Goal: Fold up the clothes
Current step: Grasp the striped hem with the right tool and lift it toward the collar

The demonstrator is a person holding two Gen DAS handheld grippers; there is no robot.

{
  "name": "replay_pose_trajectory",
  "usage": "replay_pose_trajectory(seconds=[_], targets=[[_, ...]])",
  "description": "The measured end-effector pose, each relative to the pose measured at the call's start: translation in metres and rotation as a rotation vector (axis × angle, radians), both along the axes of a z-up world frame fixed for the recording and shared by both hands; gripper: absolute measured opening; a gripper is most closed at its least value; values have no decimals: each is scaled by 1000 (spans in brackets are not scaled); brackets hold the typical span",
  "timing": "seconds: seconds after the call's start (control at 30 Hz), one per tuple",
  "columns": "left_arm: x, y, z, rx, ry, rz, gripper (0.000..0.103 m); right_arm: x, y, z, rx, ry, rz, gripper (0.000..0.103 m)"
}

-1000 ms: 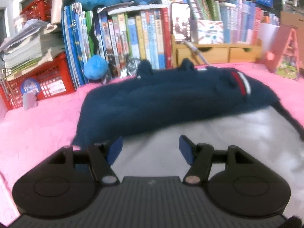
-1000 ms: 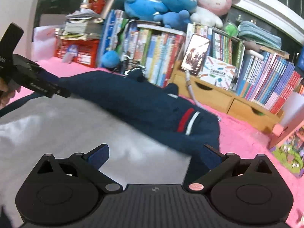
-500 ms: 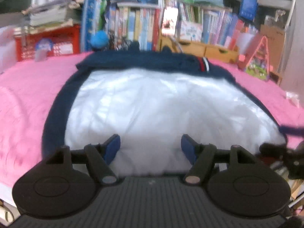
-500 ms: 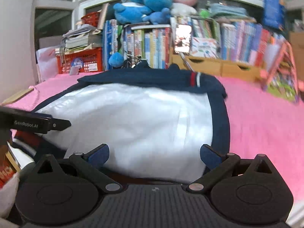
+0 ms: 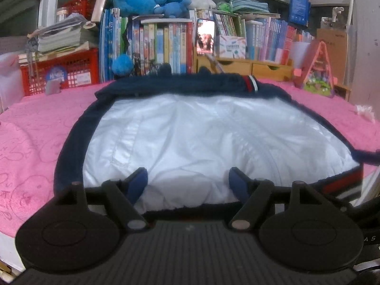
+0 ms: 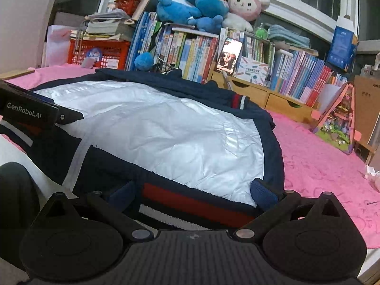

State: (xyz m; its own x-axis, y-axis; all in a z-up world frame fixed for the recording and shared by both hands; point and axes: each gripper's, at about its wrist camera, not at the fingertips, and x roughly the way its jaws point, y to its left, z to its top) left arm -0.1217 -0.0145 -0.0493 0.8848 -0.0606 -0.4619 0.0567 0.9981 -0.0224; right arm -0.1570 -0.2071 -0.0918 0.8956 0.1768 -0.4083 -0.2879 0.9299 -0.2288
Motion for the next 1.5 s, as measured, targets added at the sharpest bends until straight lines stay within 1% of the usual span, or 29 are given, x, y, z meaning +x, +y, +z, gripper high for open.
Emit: replay_pose_trajectory(seconds=[0.07,0.17,0.23,0.3,0.37,0.43,0.47,0.5,0.6,0.63,0.7,0.77,0.87,0.97,1.07,1.17,1.2,1.27,1.37,1.5], targets=[[-3,7,3,-20,8,-13,75,0,-4,2,8,6,12,103],[-21,25,10,-51,-15,-6,76,-6,-21,11,50,2,39,103],[-35,35,13,-20,-38,38,81,-12,-38,13,75,-21,23,103],[-48,43,13,24,-53,67,81,-16,-53,12,56,-29,-9,103],[-61,49,10,48,-55,66,82,-19,-61,6,-16,-26,-23,103],[-71,51,3,73,-44,35,82,-24,-54,-6,-145,-44,-2,103],[-74,49,-1,99,-41,19,83,-27,-51,-12,-210,-53,8,103],[-77,46,-6,133,-41,-3,83,-29,-47,-18,-274,-62,18,103],[-80,28,-19,263,-41,-65,83,-30,-22,-39,-446,-136,57,103],[-78,22,-22,295,-45,-76,83,-28,-14,-43,-483,-160,59,103],[-73,18,-25,327,-53,-73,83,-25,-4,-45,-510,-211,46,103],[-68,19,-23,331,-62,-51,83,-21,-7,-34,-470,-221,37,103],[-65,27,-15,290,-82,-23,83,-16,-11,-18,-410,-235,23,103],[-68,34,-2,278,-130,22,83,-11,-15,-1,-350,-249,9,103],[-57,43,10,258,-148,41,84,-7,-19,16,-290,-263,-5,103],[-47,45,17,269,-161,52,84,-2,-23,32,-230,-277,-19,103],[-47,45,20,267,-169,40,84,0,-24,38,-211,-281,-23,103],[-54,42,24,237,-188,-31,84,11,-24,44,-182,-279,-22,103],[-67,32,27,188,-207,-192,85,26,-22,53,-142,-261,-16,103],[-78,6,23,262,-221,-361,87,59,-18,65,-90,-198,-12,103]])
